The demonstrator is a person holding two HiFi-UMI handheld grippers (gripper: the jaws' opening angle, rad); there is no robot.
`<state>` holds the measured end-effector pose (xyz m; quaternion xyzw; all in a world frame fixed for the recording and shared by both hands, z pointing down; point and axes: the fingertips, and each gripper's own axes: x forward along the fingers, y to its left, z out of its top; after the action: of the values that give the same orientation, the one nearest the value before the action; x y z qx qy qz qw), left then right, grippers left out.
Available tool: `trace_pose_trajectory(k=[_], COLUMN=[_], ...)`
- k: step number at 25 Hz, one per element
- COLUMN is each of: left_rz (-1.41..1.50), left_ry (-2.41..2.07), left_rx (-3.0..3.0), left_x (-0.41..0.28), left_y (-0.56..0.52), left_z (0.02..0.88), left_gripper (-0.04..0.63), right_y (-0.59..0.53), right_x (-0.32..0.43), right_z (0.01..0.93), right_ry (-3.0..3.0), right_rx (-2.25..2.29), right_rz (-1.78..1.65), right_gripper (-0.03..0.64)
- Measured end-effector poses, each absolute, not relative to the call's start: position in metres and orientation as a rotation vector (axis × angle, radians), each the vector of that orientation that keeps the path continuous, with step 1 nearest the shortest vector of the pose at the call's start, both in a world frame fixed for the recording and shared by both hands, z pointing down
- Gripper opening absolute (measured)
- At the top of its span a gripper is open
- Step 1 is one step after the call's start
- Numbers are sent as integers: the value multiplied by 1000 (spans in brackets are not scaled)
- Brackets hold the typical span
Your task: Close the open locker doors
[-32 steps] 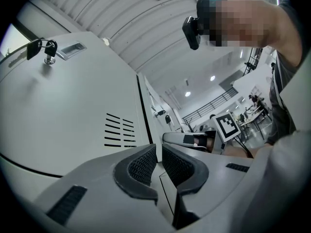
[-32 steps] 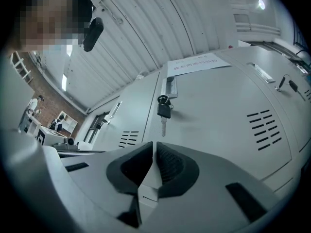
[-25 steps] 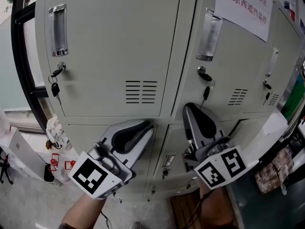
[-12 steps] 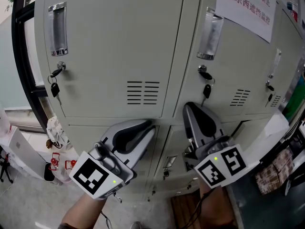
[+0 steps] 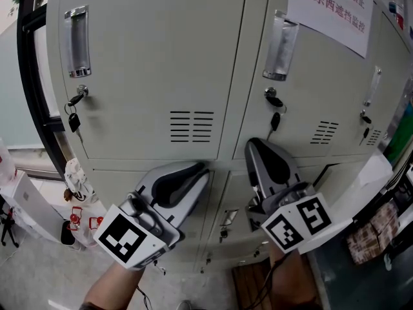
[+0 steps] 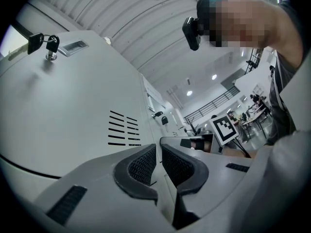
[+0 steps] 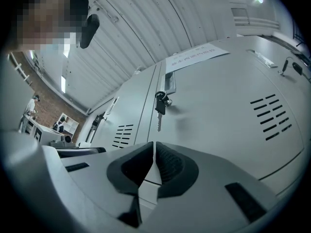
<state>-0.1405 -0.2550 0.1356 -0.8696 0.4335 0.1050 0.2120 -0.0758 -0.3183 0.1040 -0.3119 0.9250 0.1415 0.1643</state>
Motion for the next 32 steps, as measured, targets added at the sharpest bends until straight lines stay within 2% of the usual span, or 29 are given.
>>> trace_pose_trajectory(k=[13,25,32], left_rz=[248,202,163], left_ry=[1288,1440,1515], left_rx=[-2377,-2338,-2348], left_x=[-128,-52,-32], left_y=[-237,-182,-146], left_z=[135,158,185], left_gripper=[44,44,44], right_y=[-310,-252,-214], right_x=[-63,10,40], right_z=[110,137,167], right_ry=[2657,2721,2779], right_rx=[-816,-620,-575], right_rz=[352,233,190], right_gripper=[26,26,26])
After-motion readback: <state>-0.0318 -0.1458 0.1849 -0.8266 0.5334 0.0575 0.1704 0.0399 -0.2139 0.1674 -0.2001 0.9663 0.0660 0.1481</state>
